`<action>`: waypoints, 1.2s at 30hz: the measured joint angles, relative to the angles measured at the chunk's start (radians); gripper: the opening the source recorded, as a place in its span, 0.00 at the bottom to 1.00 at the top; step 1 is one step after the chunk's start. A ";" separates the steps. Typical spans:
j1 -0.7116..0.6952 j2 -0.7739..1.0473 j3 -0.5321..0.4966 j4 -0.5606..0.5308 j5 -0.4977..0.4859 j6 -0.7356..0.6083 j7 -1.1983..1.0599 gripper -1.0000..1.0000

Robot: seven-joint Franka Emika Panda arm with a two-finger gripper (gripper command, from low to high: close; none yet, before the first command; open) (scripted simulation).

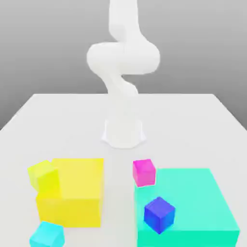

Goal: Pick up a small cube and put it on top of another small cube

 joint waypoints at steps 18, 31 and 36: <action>-0.039 0.659 -0.154 -0.002 0.111 0.192 -0.118 0.50; -0.133 1.126 -0.164 0.011 0.168 0.370 -0.183 0.50; -0.155 1.196 -0.138 0.026 0.190 0.424 -0.199 0.00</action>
